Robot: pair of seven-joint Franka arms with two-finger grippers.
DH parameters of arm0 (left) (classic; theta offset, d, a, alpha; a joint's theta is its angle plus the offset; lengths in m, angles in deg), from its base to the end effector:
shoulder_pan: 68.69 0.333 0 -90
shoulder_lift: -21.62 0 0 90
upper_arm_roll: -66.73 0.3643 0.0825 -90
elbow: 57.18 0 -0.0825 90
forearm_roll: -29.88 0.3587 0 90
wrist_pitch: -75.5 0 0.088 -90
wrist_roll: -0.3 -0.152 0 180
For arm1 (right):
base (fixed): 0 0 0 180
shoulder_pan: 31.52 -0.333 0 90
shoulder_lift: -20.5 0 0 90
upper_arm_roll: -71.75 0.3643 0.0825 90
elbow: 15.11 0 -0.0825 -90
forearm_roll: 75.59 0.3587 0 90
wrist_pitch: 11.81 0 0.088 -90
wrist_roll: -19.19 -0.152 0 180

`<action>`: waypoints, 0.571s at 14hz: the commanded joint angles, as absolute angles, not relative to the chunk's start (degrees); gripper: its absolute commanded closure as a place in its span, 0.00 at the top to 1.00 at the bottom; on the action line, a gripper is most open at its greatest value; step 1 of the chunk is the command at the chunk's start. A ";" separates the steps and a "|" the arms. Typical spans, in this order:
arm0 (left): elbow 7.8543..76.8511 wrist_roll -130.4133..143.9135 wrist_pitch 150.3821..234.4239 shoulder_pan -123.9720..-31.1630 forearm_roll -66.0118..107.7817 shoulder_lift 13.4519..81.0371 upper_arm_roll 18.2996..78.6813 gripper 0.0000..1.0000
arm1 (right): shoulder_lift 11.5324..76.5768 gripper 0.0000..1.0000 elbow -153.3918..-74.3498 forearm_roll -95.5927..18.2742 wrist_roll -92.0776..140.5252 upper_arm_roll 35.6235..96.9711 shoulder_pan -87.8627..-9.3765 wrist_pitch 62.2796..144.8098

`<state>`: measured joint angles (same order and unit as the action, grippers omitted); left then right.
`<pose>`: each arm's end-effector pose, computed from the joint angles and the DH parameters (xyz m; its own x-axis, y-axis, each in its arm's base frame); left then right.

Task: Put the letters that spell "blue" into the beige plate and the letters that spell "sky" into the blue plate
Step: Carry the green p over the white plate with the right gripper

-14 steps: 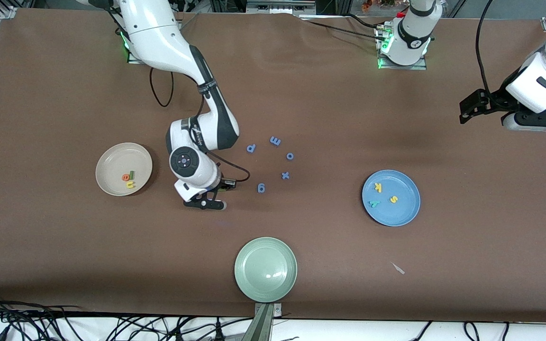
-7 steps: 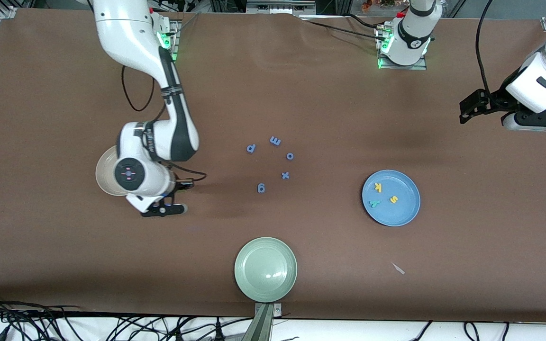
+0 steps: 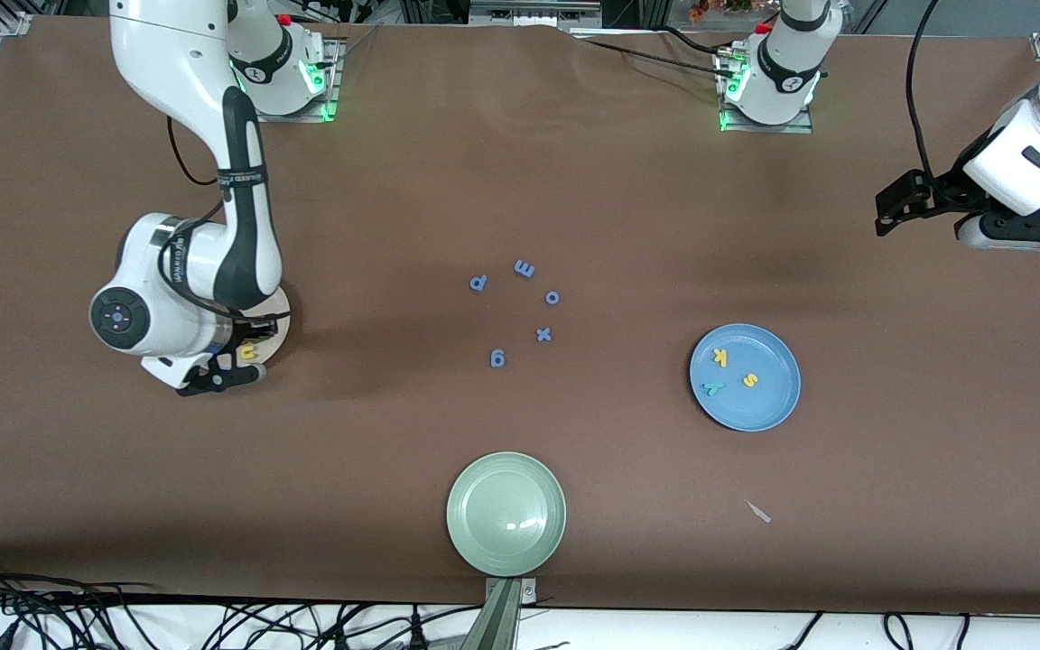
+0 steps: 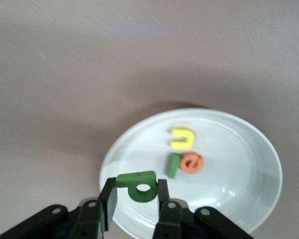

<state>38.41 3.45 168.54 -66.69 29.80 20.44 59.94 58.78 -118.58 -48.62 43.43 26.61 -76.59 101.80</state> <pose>0.5214 -0.0445 0.5995 0.9993 -0.0284 -0.0240 -0.0285 -0.9996 -0.0024 0.6049 0.0849 0.2514 0.9432 0.2104 -0.2573 0.2136 -0.9768 -0.0157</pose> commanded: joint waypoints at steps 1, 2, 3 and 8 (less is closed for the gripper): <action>37.74 3.38 167.44 -66.58 30.67 20.13 59.87 1.00 | 58.03 1.00 -120.67 -47.91 44.68 25.87 -77.05 102.09; 37.74 3.38 167.44 -66.50 30.67 20.13 59.87 1.00 | 58.12 1.00 -120.23 -47.91 43.90 25.87 -76.96 101.83; 37.74 3.38 167.44 -66.58 30.67 20.13 59.87 1.00 | 58.12 1.00 -119.71 -47.91 43.45 25.87 -76.96 101.74; 37.74 3.38 167.44 -66.58 30.67 20.13 59.87 1.00 | 58.03 1.00 -117.15 -47.82 43.45 25.78 -76.87 101.57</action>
<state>38.41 3.45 168.54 -66.69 29.80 20.44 59.94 58.76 -117.44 -48.62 43.51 26.20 -76.62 101.93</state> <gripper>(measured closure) 0.000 0.000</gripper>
